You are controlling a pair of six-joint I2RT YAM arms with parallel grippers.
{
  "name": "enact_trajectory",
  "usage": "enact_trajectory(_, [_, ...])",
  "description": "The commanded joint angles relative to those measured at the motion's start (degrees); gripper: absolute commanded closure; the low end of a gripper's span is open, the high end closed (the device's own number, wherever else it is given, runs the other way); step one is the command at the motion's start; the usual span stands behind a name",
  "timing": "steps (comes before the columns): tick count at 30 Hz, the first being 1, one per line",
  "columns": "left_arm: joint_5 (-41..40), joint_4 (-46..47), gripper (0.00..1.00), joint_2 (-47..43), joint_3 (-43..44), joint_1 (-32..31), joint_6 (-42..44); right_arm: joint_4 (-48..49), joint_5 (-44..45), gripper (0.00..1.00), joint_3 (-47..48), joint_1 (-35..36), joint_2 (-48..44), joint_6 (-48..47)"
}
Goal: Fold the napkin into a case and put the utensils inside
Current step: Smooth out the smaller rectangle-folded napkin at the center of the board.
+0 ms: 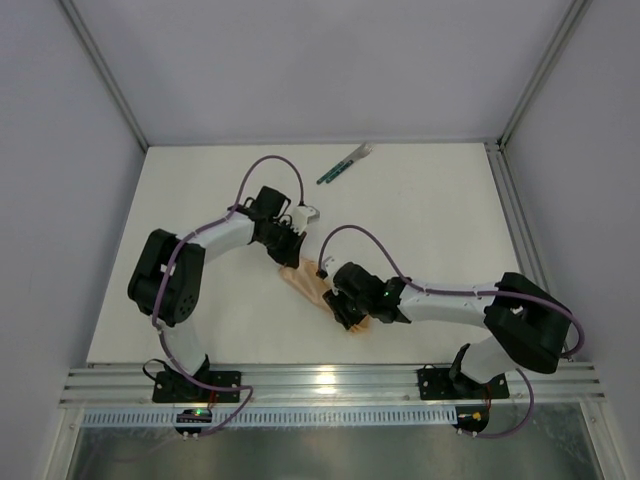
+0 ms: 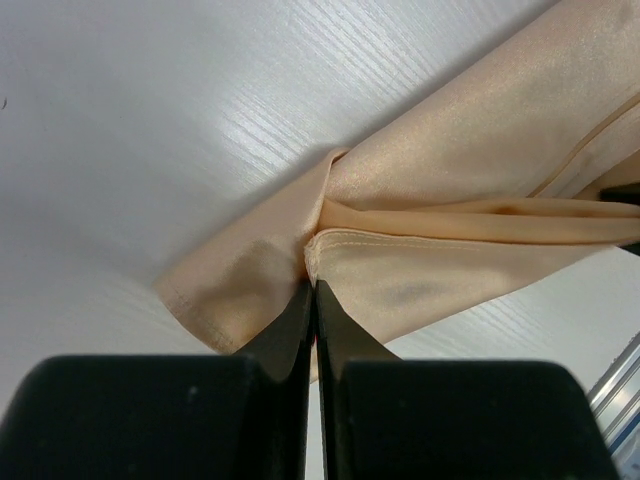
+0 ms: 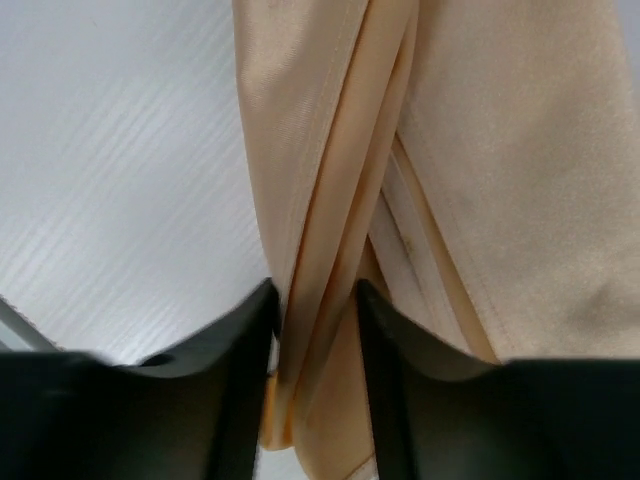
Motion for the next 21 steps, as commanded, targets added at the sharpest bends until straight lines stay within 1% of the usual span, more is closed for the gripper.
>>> enact_trajectory(1, [1.06, 1.46, 1.00, -0.36, 2.45, 0.84, -0.78, -2.85, 2.68, 0.76, 2.52, 0.18, 1.44, -0.55])
enact_trajectory(3, [1.06, 1.29, 1.00, -0.36, 2.45, 1.10, -0.52, -3.72, 1.54, 0.93, 3.66, 0.18, 1.53, -1.42])
enact_trajectory(4, [0.80, 1.11, 1.00, -0.45, 2.45, 1.10, -0.34, -4.16, 1.10, 0.96, 4.28, 0.09, 1.53, -1.95])
enact_trajectory(5, [0.62, 0.94, 1.00, -0.54, 2.45, 1.19, -0.25, -5.04, 0.31, 0.96, 5.68, -0.08, 1.53, -2.48])
enact_trajectory(7, [0.36, 0.76, 1.00, -0.71, 2.54, 1.46, 0.01, -5.40, -4.78, 0.96, 6.74, -0.87, 1.71, -3.36])
enact_trajectory(8, [0.36, 0.41, 1.00, -0.80, 2.63, 1.54, 0.10, -5.22, -6.71, 0.96, 7.53, -2.53, 1.97, -3.45])
enact_trajectory(9, [0.18, 0.32, 1.00, -0.98, 2.63, 1.72, 0.19, -5.05, -11.25, 0.96, 7.62, -3.67, 2.15, -3.36])
enact_trajectory(13, [-2.71, 0.32, 1.00, -1.33, 2.36, 1.81, 0.89, -3.29, -22.51, 0.96, 7.97, -11.22, 3.90, -3.53])
enact_trajectory(16, [-3.86, 0.93, 1.00, -1.15, 2.36, 1.90, 1.33, -3.64, -27.36, 0.96, 9.29, -13.26, 5.13, -5.20])
enact_trajectory(21, [-4.74, 1.90, 1.00, -0.80, 3.42, 2.86, 0.98, -3.29, -33.97, 0.96, 11.57, -17.74, 10.31, -6.52])
